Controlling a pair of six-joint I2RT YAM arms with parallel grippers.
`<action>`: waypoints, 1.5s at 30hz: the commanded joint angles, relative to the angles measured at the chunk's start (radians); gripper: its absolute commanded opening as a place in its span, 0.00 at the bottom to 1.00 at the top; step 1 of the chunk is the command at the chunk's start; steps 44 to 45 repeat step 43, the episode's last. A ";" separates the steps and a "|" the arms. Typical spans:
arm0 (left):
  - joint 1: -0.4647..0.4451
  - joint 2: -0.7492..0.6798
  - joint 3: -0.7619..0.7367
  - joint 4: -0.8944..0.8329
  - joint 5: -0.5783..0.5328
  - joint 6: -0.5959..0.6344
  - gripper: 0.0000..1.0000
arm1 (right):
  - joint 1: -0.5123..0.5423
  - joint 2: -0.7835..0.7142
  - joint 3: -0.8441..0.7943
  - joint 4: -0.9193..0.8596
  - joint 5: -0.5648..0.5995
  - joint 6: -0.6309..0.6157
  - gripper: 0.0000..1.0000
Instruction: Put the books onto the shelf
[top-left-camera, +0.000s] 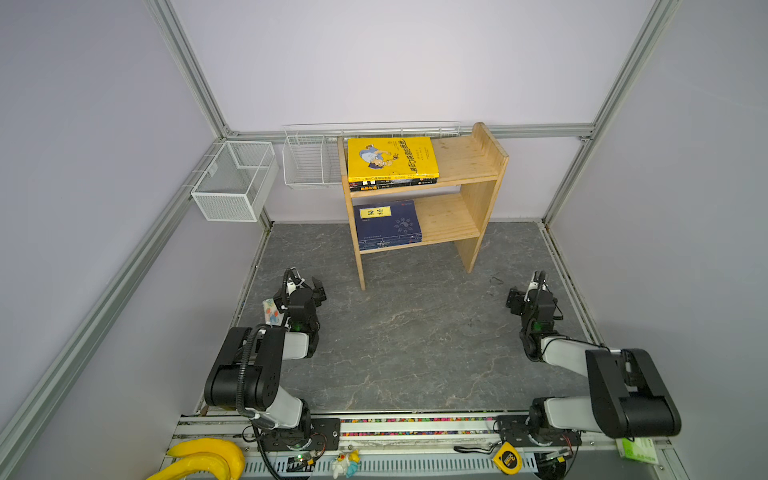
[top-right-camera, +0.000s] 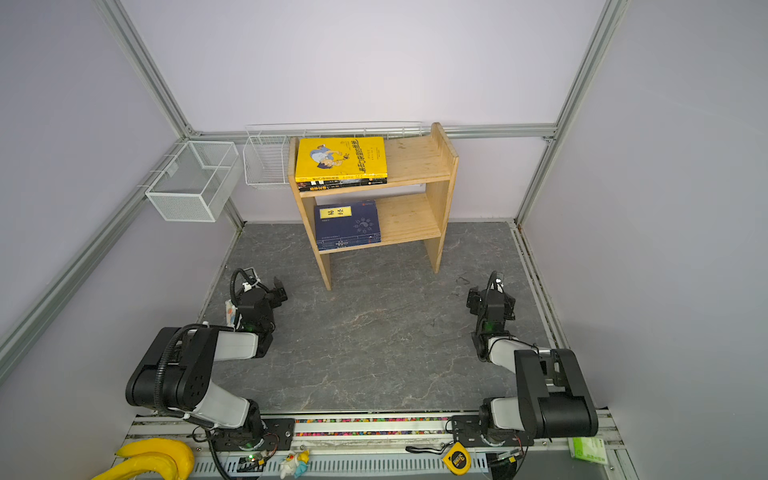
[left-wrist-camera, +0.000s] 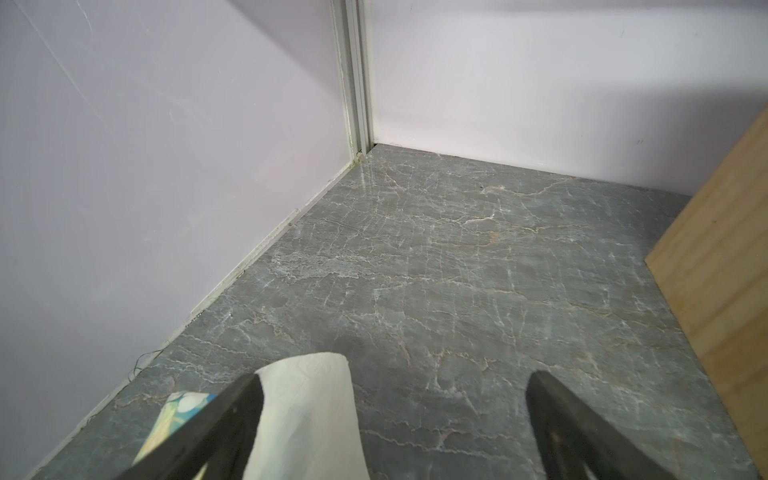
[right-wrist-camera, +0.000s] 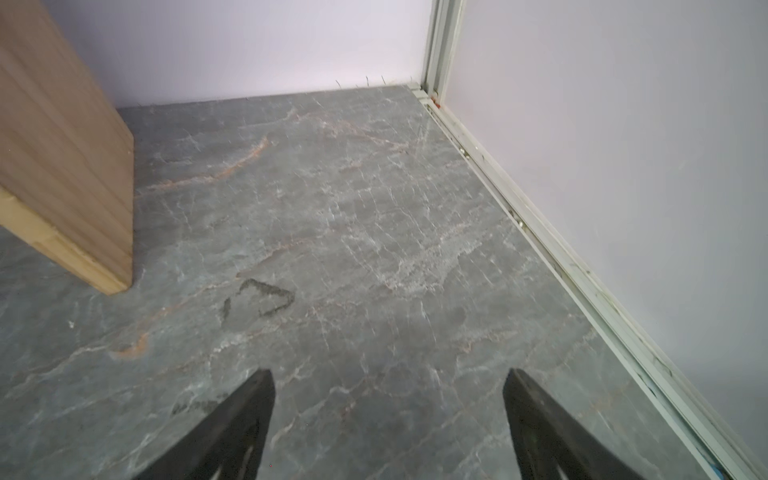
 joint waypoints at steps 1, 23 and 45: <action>0.007 0.008 0.008 0.022 0.007 0.009 0.99 | -0.009 0.064 0.030 0.099 -0.091 -0.073 0.89; 0.007 0.013 0.000 0.043 0.009 0.018 0.99 | -0.010 0.125 0.022 0.170 -0.171 -0.101 0.89; 0.011 0.010 0.004 0.032 0.021 0.013 0.99 | -0.011 0.125 0.022 0.170 -0.172 -0.101 0.89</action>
